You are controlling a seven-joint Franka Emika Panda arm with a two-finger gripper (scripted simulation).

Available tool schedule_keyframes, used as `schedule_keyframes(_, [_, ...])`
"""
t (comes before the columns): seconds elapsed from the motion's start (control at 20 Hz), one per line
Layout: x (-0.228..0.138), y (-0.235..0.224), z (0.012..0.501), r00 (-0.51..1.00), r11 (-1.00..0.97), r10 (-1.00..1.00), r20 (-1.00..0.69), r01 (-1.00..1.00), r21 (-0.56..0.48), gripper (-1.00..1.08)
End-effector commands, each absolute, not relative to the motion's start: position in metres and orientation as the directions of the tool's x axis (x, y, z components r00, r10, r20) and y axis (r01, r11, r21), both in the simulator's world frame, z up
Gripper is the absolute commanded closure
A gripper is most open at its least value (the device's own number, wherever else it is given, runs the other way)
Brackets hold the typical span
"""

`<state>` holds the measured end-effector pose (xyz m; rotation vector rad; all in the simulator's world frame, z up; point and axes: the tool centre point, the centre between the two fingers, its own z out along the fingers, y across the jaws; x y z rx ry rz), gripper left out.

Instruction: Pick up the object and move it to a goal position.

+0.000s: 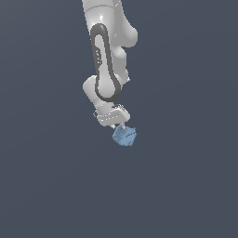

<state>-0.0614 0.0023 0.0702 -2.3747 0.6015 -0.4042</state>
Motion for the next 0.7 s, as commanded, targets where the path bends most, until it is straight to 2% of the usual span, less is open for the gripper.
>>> schedule_keyframes(0.0, [-0.053, 0.028, 0.081, 0.848, -0.685, -0.514, 0.131, -0.314, -0.657, 1.08])
schedule_keyframes(0.65, [-0.013, 0.13, 0.123, 0.847, -0.684, -0.515, 0.132, -0.314, -0.658, 1.08])
